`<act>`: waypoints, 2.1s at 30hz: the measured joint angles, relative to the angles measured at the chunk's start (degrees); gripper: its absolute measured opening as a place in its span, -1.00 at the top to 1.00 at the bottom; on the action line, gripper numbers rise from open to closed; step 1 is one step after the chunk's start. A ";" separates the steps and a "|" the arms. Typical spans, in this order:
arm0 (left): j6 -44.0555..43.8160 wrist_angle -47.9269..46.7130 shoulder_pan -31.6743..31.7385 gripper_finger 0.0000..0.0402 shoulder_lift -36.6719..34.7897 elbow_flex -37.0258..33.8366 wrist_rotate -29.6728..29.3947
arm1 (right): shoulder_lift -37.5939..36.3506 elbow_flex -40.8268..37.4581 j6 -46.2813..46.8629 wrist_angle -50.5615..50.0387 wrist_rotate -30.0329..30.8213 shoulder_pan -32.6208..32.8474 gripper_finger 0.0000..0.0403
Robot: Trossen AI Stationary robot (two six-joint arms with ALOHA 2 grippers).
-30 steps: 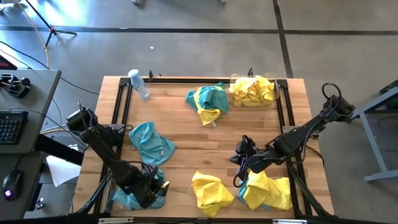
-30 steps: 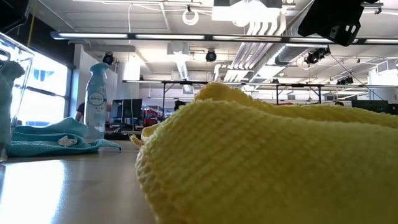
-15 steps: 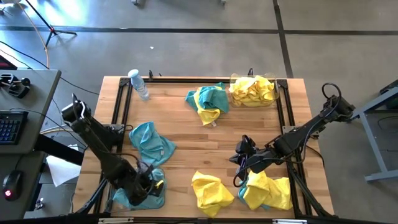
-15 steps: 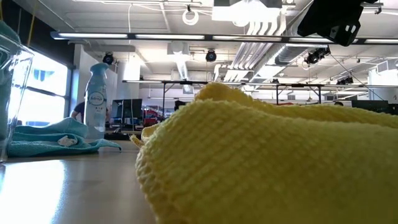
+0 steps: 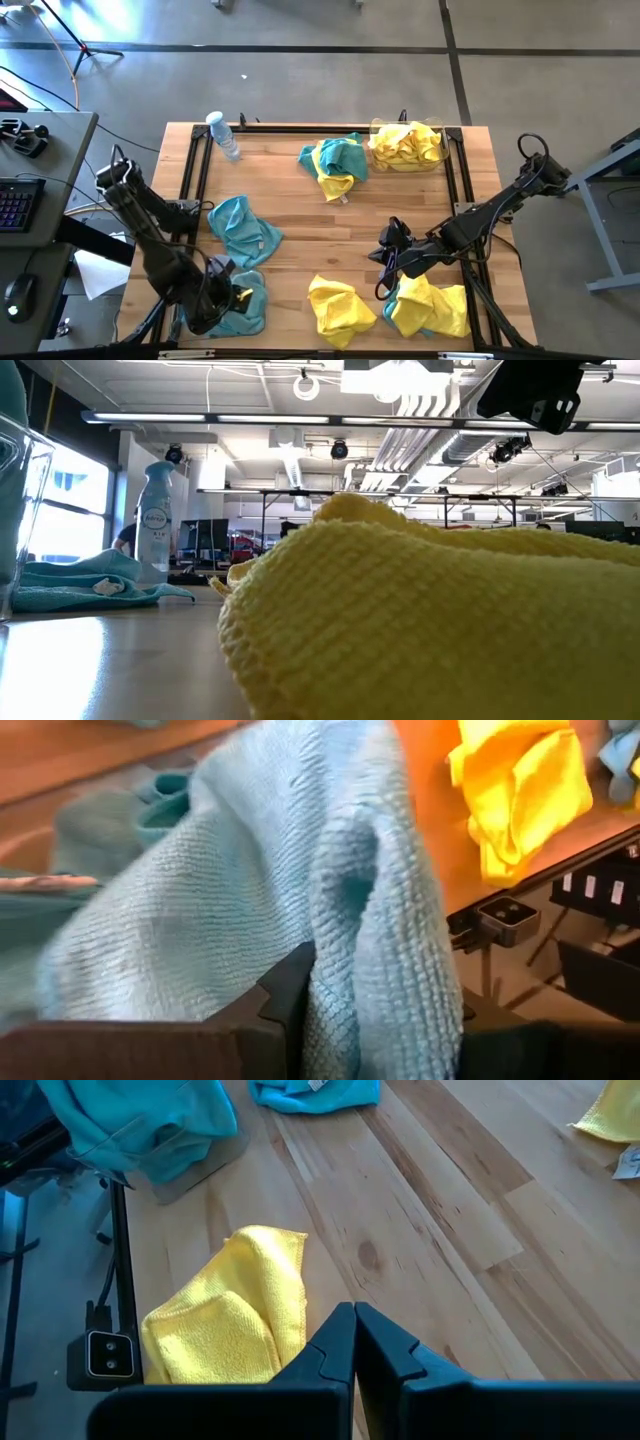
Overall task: Sort microfiber towel by color & place in baskets
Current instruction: Put the blue microfiber towel into the bottom transparent bin
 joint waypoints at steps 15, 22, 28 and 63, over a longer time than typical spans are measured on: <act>1.75 -13.55 -0.11 0.50 7.61 9.44 5.85 | 0.00 0.00 -0.95 -0.06 1.75 0.00 1.00; 0.65 -11.63 -2.23 0.50 6.88 9.44 1.86 | 0.00 0.00 -1.06 -0.04 2.34 -0.02 1.00; -4.58 -17.55 -3.27 0.50 6.90 9.39 4.03 | 0.01 0.00 -0.90 -0.04 2.75 -0.02 1.00; -1.60 -19.67 -6.07 0.50 6.14 9.20 2.21 | 0.02 0.02 0.34 -0.02 4.74 -1.13 1.00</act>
